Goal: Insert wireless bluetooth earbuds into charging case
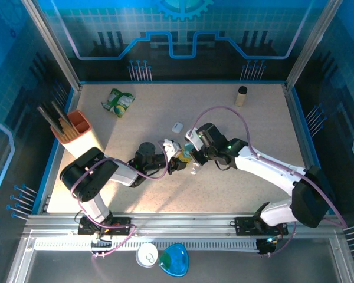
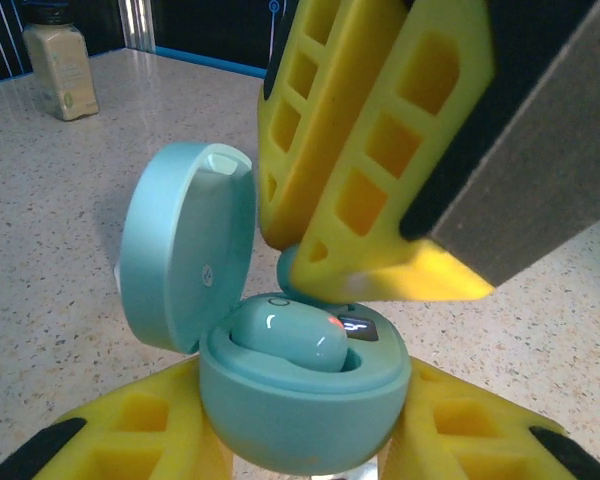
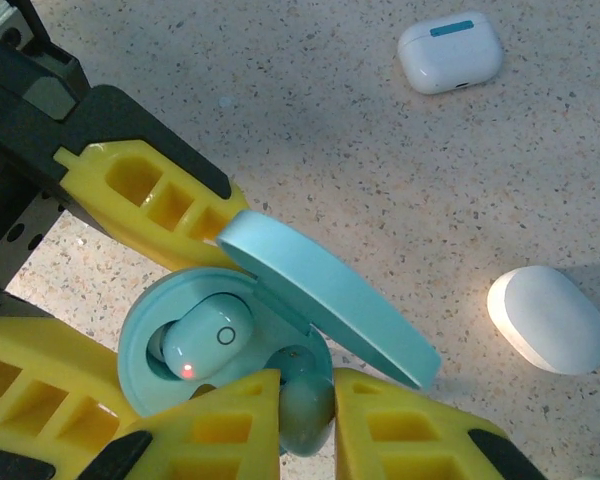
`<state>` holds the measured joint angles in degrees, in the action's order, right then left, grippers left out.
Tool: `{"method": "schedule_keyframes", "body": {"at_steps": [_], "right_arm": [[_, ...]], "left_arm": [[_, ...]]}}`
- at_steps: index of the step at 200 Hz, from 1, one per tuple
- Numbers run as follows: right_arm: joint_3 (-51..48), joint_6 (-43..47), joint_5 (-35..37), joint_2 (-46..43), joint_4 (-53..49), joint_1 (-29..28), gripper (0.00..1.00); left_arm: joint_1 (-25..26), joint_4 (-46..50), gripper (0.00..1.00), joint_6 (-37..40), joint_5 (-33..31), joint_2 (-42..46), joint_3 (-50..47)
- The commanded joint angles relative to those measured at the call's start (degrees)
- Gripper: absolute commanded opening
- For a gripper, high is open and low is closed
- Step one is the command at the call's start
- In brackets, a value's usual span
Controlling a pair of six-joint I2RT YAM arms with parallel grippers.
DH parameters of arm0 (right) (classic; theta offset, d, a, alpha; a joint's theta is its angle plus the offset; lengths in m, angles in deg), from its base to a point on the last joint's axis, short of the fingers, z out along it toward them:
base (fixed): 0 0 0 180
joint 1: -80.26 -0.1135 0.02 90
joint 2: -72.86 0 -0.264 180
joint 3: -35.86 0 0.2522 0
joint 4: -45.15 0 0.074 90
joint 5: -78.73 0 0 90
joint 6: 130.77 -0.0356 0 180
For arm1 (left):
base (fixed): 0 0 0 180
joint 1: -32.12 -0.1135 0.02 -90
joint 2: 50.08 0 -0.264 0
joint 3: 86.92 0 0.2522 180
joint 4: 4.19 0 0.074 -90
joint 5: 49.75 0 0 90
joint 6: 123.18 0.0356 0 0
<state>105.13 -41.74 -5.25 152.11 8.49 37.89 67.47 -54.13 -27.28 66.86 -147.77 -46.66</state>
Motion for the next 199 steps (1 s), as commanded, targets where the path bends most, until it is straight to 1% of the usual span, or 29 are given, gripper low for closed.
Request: {"method": "schedule_keyframes", "body": {"at_steps": [1, 27, 56, 64, 77, 96, 129, 145, 158, 166, 179, 199], "right_arm": [[0.8, 0.8, -0.5, 0.7, 0.7, -0.6, 0.19], [0.7, 0.8, -1.1, 0.7, 0.7, -0.7, 0.19], [0.9, -2.2, -1.0, -0.7, 1.3, -0.4, 0.22], [0.9, -3.1, -1.2, -1.3, 1.5, 0.0, 0.25], [0.6, -4.3, -1.9, -2.4, 2.3, 0.5, 0.35], [-0.4, -5.7, -3.5, -4.5, 4.2, 1.2, 0.45], [-4.7, -10.8, -4.6, -10.7, 10.3, 2.7, 0.53], [-8.4, -16.0, -7.3, -13.7, 14.4, 5.6, 0.54], [-9.3, -20.3, -12.4, -14.8, 16.9, 8.5, 0.56], [-9.0, -21.6, -14.8, -14.8, 17.5, 9.1, 0.57], [-7.4, -22.9, -14.9, -14.0, 16.5, 9.2, 0.57], [-2.6, -23.9, -13.2, -10.8, 11.5, 9.5, 0.51]], "left_arm": [[0.1, -3.5, 0.34, -1.0, 0.7, 1.2, 1.5], [0.0, -5.2, 0.34, -2.6, -0.2, 0.5, 1.4], [0.1, -7.9, 0.32, -3.7, -0.7, -0.3, 0.7], [0.0, -9.2, 0.32, -3.8, -0.7, -0.5, 0.2], [0.0, -9.9, 0.32, -3.7, -0.3, -0.8, -0.1], [0.0, -10.1, 0.32, -3.4, -0.1, -1.0, -0.3], [-0.5, -11.9, 0.32, -4.4, 0.6, -1.6, -0.5], [-0.5, -12.9, 0.31, -4.7, 1.6, -2.0, -0.5], [-0.5, -14.3, 0.31, -4.2, 2.5, -2.6, -0.6], [-0.5, -15.6, 0.31, -4.1, 2.7, -3.1, -0.7], [-0.5, -16.4, 0.30, -3.7, 3.1, -3.6, -0.9], [-0.5, -16.5, 0.30, -3.7, 3.6, -3.9, -0.5]]}}
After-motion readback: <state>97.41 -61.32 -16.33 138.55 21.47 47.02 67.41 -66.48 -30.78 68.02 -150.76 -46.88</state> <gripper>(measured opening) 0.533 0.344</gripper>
